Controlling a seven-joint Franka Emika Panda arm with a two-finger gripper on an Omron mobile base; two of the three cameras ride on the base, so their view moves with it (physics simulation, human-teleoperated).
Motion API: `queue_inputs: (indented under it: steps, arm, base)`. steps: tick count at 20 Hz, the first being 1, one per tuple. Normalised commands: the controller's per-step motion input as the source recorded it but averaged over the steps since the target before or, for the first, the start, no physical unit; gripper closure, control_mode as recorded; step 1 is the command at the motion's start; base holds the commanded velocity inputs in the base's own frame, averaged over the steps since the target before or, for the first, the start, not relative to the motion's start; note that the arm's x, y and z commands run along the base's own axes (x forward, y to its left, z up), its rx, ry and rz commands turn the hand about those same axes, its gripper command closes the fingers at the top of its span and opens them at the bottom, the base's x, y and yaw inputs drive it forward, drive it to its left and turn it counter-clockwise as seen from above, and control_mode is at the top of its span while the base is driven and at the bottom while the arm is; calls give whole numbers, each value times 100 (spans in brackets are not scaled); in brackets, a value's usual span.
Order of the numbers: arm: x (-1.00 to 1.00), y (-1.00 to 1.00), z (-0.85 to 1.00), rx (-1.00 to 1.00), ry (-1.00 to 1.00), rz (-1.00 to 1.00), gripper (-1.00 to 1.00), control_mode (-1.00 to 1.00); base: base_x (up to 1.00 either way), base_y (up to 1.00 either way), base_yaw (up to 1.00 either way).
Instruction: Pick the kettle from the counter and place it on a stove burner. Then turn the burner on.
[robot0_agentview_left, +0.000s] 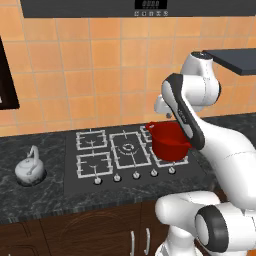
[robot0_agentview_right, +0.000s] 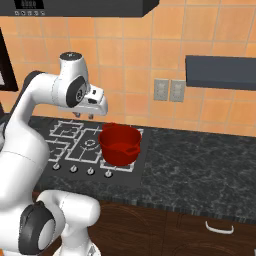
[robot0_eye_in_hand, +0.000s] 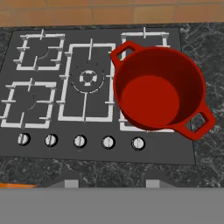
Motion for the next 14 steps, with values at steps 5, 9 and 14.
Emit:
queue_inputs:
  steps: [5,9,14]
  arm:
    - [-18,25,-18,0,-2,0,-100,-100]
    - [-19,72,-25,-3,-8,0,-100,-100]
    - [-6,67,-24,0,-6,-2,-100,-100]
  base:
    - [0,0,0]
    - [0,0,0]
    - [0,0,0]
